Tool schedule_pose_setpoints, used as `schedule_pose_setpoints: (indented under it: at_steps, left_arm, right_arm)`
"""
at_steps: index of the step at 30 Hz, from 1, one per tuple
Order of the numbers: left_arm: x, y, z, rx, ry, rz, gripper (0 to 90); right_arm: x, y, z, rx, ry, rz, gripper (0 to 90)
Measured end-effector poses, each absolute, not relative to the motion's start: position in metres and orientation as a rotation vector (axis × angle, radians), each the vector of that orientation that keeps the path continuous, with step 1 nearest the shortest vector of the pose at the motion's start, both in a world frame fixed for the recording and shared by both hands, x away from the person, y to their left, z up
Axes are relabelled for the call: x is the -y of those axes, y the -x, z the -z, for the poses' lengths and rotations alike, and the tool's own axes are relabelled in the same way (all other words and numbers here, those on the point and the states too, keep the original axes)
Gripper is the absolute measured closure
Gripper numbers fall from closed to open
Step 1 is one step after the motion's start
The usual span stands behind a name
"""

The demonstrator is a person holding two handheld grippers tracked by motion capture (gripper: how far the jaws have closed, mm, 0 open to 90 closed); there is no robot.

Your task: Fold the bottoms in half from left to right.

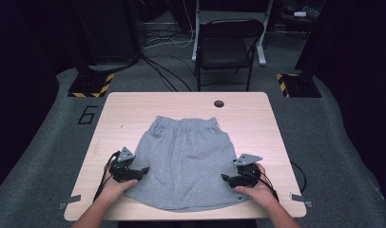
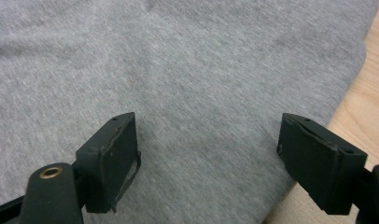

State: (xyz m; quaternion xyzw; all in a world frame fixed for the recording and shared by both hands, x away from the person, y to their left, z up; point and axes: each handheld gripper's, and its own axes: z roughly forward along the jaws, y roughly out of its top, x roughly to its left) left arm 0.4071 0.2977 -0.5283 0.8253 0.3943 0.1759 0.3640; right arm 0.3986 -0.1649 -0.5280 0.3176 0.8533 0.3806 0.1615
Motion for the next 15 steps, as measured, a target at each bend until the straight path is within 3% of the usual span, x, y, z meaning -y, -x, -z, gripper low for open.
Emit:
schedule_pose_setpoints:
  at_steps: [11,15]
  left_arm:
    - [-0.2968,-0.4068,0.5275,-1.037,-2.115,-0.467,18.5]
    - [-0.2974,-0.4065,0.5244,-1.078,-2.111,-0.468,27.6]
  right_arm:
    - [0.1649,-0.3981,0.5283,-2.423,-0.913,-1.097,21.3]
    - [0.1647,-0.3968,0.5273,-2.422,-0.916,-1.084,23.3]
